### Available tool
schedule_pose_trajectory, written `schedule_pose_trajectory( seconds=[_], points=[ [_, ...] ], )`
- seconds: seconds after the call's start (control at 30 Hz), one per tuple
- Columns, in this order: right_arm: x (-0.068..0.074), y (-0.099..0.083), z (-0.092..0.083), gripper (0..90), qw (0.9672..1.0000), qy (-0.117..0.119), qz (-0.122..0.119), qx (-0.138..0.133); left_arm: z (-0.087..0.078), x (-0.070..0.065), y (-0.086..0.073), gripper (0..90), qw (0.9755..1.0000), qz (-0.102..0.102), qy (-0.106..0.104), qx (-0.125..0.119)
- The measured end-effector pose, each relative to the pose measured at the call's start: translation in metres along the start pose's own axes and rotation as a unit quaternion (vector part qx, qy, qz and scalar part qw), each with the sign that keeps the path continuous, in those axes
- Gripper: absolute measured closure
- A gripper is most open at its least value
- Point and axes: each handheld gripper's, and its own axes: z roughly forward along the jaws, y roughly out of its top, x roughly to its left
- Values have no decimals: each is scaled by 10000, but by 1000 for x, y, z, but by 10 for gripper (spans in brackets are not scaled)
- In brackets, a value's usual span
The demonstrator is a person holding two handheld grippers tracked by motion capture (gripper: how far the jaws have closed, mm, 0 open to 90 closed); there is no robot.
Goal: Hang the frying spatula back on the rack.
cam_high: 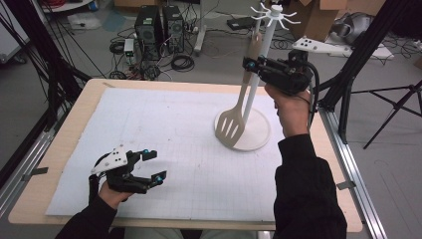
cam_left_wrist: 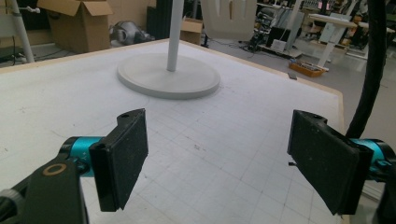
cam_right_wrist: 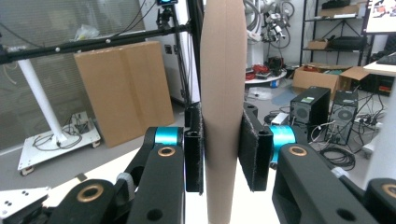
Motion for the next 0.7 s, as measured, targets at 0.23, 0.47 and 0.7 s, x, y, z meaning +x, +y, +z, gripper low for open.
schedule_pose_trajectory(
  seconds=[0.23, 0.47, 0.7],
  points=[
    [-10, 8, 4, 732, 10000, -86, 29, -28, -2, 1, 1, 206, 10000, -15, 12, -53],
    [-18, 10, 2, 732, 9998, -135, 163, -68, -2, 2, 1, 206, 10000, -32, 13, -57],
    [-25, 11, 0, 732, 9993, -182, 300, -94, -2, 1, 1, 208, 10000, -16, 25, -58]
  ],
)
